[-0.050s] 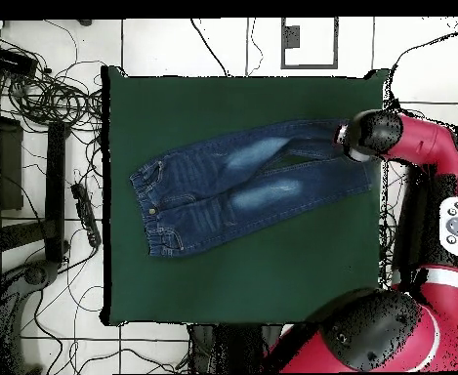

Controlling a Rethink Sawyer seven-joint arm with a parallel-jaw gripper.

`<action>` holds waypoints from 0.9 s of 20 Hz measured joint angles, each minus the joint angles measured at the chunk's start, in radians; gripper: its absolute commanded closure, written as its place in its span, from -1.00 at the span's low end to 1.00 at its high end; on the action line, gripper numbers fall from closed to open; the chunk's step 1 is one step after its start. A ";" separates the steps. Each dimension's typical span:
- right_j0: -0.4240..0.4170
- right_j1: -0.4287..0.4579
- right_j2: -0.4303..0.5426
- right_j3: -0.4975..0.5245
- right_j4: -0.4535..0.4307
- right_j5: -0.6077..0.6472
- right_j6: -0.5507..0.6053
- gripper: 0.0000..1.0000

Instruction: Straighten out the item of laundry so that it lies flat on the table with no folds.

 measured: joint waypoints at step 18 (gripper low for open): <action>0.128 -0.005 -0.118 -0.009 -0.031 -0.097 0.000 -1.00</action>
